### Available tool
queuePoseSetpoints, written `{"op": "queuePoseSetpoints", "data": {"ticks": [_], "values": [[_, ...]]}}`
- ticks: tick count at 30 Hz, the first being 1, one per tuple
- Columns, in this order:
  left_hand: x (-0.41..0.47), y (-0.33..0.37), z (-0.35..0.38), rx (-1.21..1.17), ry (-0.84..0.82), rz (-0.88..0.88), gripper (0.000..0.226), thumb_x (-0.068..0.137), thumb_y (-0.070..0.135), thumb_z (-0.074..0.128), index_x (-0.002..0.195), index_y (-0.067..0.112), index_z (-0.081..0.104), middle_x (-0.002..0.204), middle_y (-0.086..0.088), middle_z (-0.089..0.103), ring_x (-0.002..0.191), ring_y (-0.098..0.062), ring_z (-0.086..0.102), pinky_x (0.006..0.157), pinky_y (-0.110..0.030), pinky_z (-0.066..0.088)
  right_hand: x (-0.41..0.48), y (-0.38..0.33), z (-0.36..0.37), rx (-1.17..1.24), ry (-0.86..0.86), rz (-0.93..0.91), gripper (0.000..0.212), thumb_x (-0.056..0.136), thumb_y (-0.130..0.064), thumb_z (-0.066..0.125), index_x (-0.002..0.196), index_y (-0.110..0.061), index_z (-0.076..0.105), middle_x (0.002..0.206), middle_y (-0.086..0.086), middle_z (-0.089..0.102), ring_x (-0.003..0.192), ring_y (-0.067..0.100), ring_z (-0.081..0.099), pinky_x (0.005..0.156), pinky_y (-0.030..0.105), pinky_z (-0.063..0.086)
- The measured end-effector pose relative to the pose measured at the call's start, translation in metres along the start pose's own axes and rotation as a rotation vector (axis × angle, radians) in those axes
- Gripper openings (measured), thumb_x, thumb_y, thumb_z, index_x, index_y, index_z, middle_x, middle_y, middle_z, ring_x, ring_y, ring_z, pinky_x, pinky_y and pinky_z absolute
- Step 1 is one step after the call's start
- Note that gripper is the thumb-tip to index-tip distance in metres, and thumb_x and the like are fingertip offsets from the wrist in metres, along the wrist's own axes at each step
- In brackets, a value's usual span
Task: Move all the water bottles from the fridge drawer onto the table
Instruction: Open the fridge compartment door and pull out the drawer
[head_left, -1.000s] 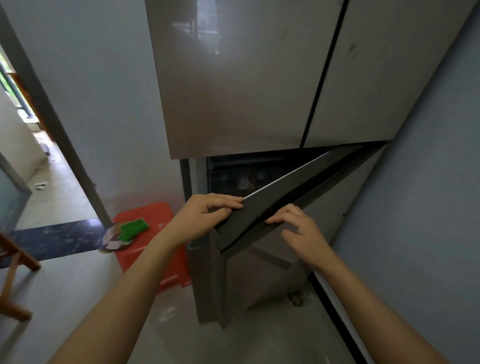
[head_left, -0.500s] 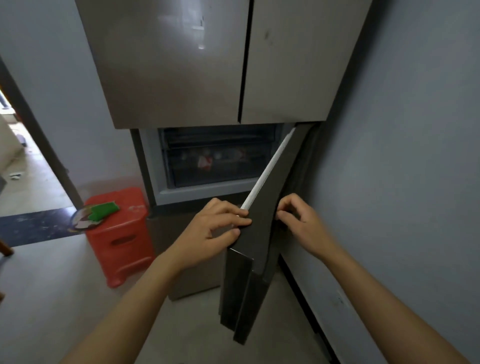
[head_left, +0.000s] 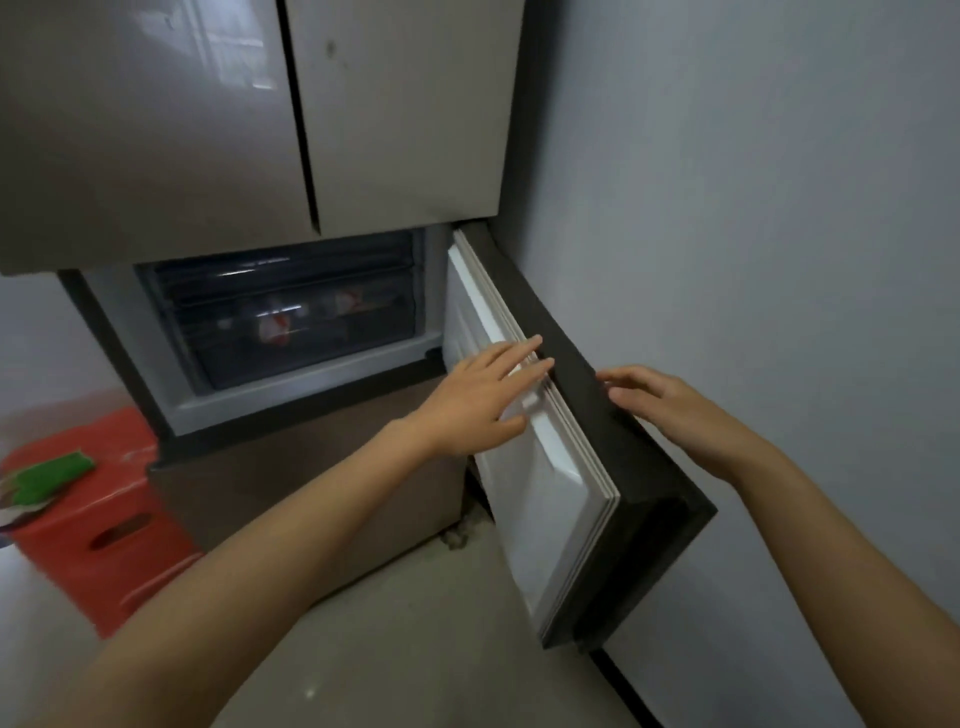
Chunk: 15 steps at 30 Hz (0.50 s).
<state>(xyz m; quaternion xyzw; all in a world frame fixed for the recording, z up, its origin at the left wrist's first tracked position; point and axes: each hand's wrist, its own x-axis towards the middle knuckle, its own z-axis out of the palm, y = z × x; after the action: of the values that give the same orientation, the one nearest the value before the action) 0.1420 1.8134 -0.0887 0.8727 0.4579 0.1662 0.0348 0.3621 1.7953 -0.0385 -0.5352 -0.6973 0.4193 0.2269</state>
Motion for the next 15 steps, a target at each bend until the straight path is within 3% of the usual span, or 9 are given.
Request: {"op": "queuePoseSetpoints", "data": {"ticks": [2, 6, 10, 15], "values": [[0.029, 0.001, 0.012, 0.071, -0.12, 0.014, 0.073, 0.09, 0.028, 0.047, 0.147, 0.028, 0.001, 0.157, 0.003, -0.009, 0.143, -0.015, -0.007, 0.116, -0.039, 0.007, -0.009, 0.002, -0.012, -0.191, 0.032, 0.045, 0.039, 0.093, -0.031, 0.05, 0.13, -0.02, 0.048, 0.129, -0.002, 0.052, 0.11, 0.007, 0.051, 0.088, 0.015, 0.038], [0.064, 0.018, 0.04, 0.02, -0.127, 0.051, 0.083, 0.088, 0.024, 0.05, 0.146, 0.029, -0.008, 0.156, 0.003, -0.015, 0.143, -0.015, -0.013, 0.116, -0.039, 0.003, -0.006, 0.018, -0.015, -0.68, 0.124, 0.115, 0.065, 0.09, -0.04, 0.051, 0.144, -0.013, 0.025, 0.142, 0.008, 0.037, 0.125, 0.022, 0.041, 0.099, 0.032, 0.036], [0.093, 0.033, 0.054, 0.023, -0.129, 0.066, 0.085, 0.087, 0.026, 0.051, 0.146, 0.029, -0.011, 0.155, 0.002, -0.018, 0.142, -0.016, -0.016, 0.115, -0.041, 0.005, 0.004, 0.046, -0.026, -0.998, 0.354, 0.147, 0.059, 0.092, -0.041, 0.043, 0.141, -0.016, 0.024, 0.137, 0.01, 0.041, 0.118, 0.027, 0.043, 0.091, 0.038, 0.039], [0.108, 0.033, 0.067, 0.028, -0.122, 0.06, 0.08, 0.09, 0.028, 0.047, 0.146, 0.027, -0.01, 0.155, -0.001, -0.019, 0.141, -0.019, -0.018, 0.115, -0.044, -0.002, 0.014, 0.073, -0.058, -1.167, 0.411, 0.135, 0.057, 0.091, -0.047, 0.04, 0.139, -0.018, 0.028, 0.127, 0.01, 0.049, 0.11, 0.027, 0.047, 0.082, 0.037, 0.042]]}}
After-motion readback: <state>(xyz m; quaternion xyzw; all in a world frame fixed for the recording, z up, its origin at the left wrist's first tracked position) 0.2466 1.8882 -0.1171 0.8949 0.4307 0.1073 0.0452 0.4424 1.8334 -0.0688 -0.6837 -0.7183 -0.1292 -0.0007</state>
